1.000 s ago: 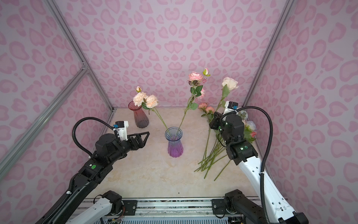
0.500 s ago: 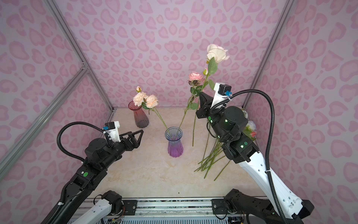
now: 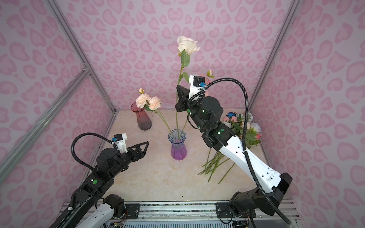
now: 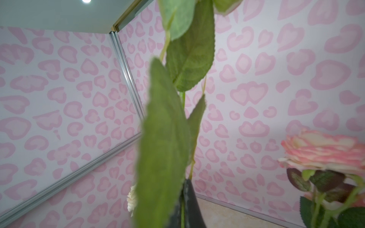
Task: Arrange the flowers into the vase
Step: 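Carry the white rose over the blue-purple vase and lower its stem in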
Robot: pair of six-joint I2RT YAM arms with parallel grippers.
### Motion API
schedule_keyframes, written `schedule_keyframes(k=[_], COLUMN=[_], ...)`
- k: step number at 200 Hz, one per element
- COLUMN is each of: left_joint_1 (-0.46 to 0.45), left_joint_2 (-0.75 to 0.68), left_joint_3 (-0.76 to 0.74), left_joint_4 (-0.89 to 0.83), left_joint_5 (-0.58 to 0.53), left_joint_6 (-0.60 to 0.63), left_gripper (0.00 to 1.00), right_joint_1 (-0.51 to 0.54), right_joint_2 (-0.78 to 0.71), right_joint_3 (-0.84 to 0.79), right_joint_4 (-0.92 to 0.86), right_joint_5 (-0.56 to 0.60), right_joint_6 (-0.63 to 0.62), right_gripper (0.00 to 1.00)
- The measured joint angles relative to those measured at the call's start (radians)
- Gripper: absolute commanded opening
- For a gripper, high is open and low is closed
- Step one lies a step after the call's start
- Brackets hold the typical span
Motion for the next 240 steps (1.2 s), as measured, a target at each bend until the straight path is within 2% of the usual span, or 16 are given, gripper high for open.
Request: schedule_keyframes(k=[30, 71, 105, 180, 240], left_joint_1=[0.0, 0.0, 0.0, 0.0, 0.0], left_joint_2=[0.004, 0.016, 0.048, 0.06, 0.06], left_joint_3=[-0.002, 0.006, 0.006, 0.006, 0.004], left_joint_4=[0.041, 0.068, 0.074, 0.097, 0.097], left_joint_5=[0.056, 0.072, 0.085, 0.09, 0.089], left_joint_6=[-0.011, -0.008, 0.002, 0.017, 0.027], left_gripper=[0.96, 0.96, 0.96, 0.96, 0.96], right_joint_1=[0.0, 0.0, 0.0, 0.017, 0.075], right_joint_2=[0.006, -0.017, -0.037, -0.035, -0.03], right_joint_3=[-0.082, -0.241, -0.328, -0.448, -0.452], right_joint_4=[0.021, 0.058, 0.095, 0.112, 0.103], right_joint_5=[0.0, 0.013, 0.031, 0.08, 0.149], right_joint_6=[-0.01, -0.005, 0.017, 0.053, 0.053], right_gripper=[0.0, 0.0, 0.04, 0.13, 0.18])
